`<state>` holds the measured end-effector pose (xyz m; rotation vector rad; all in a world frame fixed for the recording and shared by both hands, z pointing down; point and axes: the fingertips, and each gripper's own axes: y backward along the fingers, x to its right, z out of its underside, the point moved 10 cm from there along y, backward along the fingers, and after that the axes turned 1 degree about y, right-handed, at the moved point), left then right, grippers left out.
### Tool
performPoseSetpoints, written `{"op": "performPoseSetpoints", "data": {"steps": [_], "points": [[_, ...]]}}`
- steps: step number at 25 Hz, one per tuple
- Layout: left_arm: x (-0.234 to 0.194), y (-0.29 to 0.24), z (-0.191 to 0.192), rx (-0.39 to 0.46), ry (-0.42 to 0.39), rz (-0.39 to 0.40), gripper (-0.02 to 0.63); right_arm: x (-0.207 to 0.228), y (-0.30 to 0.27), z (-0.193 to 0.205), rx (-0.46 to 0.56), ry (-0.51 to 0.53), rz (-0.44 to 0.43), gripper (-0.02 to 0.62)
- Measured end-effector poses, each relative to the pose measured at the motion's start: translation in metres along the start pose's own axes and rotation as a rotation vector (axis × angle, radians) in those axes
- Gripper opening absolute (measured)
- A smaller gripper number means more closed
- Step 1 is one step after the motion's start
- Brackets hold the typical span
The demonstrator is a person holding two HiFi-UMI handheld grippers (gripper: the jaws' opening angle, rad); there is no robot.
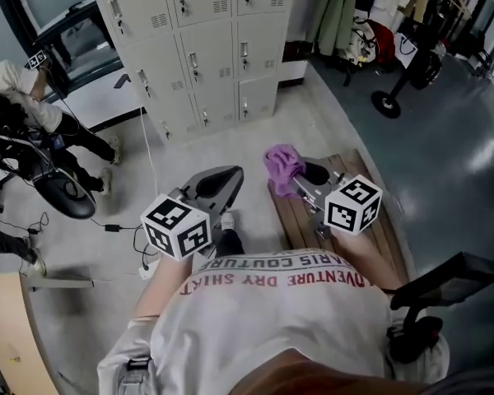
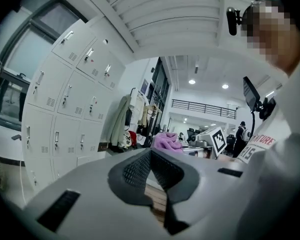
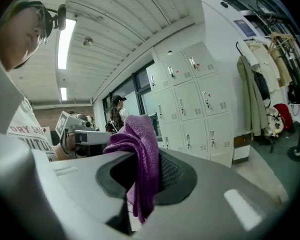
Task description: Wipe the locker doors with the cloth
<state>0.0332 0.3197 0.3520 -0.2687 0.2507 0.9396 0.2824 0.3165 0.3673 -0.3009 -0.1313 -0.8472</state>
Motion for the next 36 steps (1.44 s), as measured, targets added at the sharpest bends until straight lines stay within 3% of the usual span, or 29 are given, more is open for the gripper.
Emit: {"op": "performPoseSetpoints", "data": {"steps": [5, 11, 36], "points": [[0.078, 0.037, 0.006, 0.01, -0.041, 0.014, 0.0, -0.061, 0.066, -0.002, 0.03, 0.037, -0.002, 0.048], [0.129, 0.058, 0.012, 0.006, -0.069, 0.009, 0.0, -0.095, 0.112, -0.001, 0.134, 0.012, -0.049, 0.052], [0.163, 0.086, -0.01, 0.013, -0.134, 0.013, -0.002, -0.131, 0.135, -0.014, 0.124, 0.059, -0.05, 0.052]]}}
